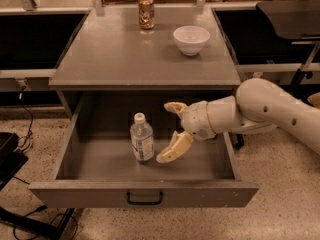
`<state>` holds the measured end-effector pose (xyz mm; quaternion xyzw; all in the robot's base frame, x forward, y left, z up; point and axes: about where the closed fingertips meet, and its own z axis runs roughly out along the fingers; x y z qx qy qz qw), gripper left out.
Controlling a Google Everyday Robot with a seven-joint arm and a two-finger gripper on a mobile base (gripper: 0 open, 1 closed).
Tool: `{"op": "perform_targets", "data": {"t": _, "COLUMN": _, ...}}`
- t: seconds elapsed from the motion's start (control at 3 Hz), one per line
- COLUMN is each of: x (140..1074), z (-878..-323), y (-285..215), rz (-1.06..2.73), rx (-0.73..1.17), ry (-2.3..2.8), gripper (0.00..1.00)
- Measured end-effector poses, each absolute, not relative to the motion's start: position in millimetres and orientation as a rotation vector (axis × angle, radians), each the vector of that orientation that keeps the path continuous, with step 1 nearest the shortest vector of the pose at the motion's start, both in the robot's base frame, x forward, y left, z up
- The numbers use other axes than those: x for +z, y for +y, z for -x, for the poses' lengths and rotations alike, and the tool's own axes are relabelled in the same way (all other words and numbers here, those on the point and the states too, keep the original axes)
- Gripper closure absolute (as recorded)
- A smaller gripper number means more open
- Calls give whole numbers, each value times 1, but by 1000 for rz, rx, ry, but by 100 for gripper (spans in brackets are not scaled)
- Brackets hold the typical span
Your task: Pick blue plastic bottle from top drawer and place on counter
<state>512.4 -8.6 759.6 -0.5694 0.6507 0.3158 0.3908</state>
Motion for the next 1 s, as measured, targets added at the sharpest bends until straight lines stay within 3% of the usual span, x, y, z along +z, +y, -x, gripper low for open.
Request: {"op": "perform_targets", "data": {"t": 1.0, "x": 698, "z": -537, "y": 32, "rz": 1383, "rx": 999, "ry": 1500, "gripper": 0}}
